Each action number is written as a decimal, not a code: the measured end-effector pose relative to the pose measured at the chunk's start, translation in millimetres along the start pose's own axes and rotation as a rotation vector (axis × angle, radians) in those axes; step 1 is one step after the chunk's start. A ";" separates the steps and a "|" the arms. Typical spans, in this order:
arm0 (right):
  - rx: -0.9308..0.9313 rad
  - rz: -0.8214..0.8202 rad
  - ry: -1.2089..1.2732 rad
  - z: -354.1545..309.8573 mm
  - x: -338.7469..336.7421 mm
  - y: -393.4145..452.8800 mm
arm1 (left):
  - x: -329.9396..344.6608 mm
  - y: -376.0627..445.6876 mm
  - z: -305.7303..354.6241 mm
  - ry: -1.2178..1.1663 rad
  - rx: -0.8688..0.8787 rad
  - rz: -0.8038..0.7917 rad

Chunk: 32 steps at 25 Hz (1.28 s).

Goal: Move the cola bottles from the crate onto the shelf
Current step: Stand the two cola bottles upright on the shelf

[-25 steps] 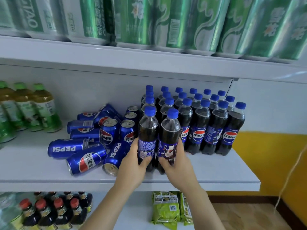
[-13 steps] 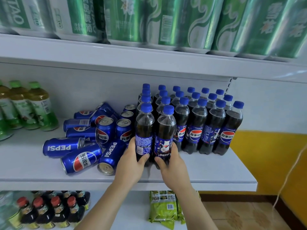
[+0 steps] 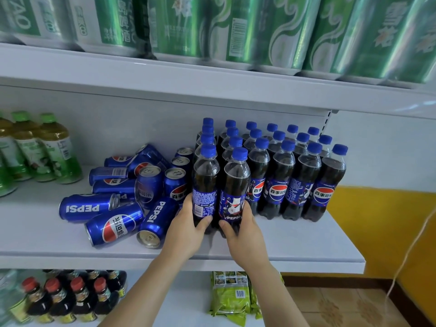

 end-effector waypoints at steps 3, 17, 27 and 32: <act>-0.017 -0.007 0.011 -0.8 -0.8 -0.1 | -3.5 -0.9 -0.4 -0.033 -0.014 -0.005; -0.147 0.172 0.316 -55.7 -61.9 -28.3 | -39.0 -44.8 62.2 -0.451 0.104 0.348; -0.140 0.461 0.314 -50.5 -143.6 -75.8 | 4.8 -66.2 135.8 -0.645 0.290 0.106; -0.117 0.670 0.205 -54.4 -185.0 -118.3 | 32.1 -77.5 172.3 -0.664 0.406 -0.095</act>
Point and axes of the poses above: each hand's wrist, its own y-axis towards the middle knuckle, its own x-axis out of the palm, z = x × y, the point moved 5 cm from there along y, towards the middle knuckle, and after that the axes turned 12 degrees about y, right-handed, at the moved point
